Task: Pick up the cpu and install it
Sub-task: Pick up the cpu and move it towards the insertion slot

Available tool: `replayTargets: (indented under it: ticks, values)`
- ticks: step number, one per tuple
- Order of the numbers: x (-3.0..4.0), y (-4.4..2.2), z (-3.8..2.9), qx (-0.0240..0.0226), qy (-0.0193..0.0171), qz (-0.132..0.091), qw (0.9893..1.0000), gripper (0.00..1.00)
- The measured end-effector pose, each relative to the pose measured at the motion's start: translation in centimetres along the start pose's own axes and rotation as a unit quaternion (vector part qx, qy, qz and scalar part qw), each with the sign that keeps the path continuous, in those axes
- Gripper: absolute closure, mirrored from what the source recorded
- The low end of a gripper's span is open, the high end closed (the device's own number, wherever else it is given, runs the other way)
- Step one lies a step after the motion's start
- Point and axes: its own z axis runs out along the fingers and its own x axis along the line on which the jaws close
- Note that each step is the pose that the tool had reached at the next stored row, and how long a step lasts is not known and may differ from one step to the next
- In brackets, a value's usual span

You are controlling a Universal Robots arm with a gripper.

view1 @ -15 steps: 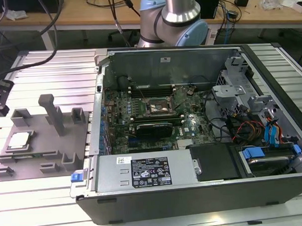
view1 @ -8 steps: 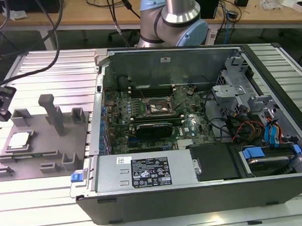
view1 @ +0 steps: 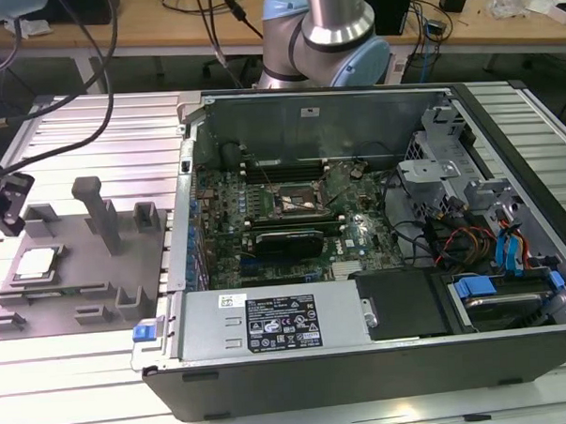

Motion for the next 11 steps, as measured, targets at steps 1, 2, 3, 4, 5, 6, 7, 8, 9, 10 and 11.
replayTargets:
  ticks: [1,2,3,4,5,6,7,8,9,10,11]
  values:
    - [0.05,-0.01,0.13,0.0000,0.0000,0.000,1.0000,0.89]
    - [0.11,-0.02,0.27,0.0000,0.0000,0.000,1.0000,0.89]
    - [0.15,-0.03,0.38,0.0000,0.0000,0.000,1.0000,0.89]
    - [0.20,-0.04,0.54,0.0000,-0.0001,0.000,1.0000,0.89]
    - [0.24,-0.05,0.65,0.0000,0.0000,0.000,1.0000,0.89]
    - [0.27,-0.05,0.78,0.0000,0.0001,0.000,1.0000,0.89]
    - [0.29,-0.06,0.88,0.0000,0.0003,0.000,1.0000,0.89]
    - [0.30,-0.06,0.97,0.0000,0.0007,0.000,1.0000,0.89]
    - [0.31,-0.06,1.08,0.0001,0.0020,0.000,1.0000,0.89]
    - [0.32,-0.07,1.36,0.0003,0.0045,0.000,1.0000,0.89]
    - [0.32,-0.10,1.53,0.0004,0.0053,0.000,1.0000,0.89]
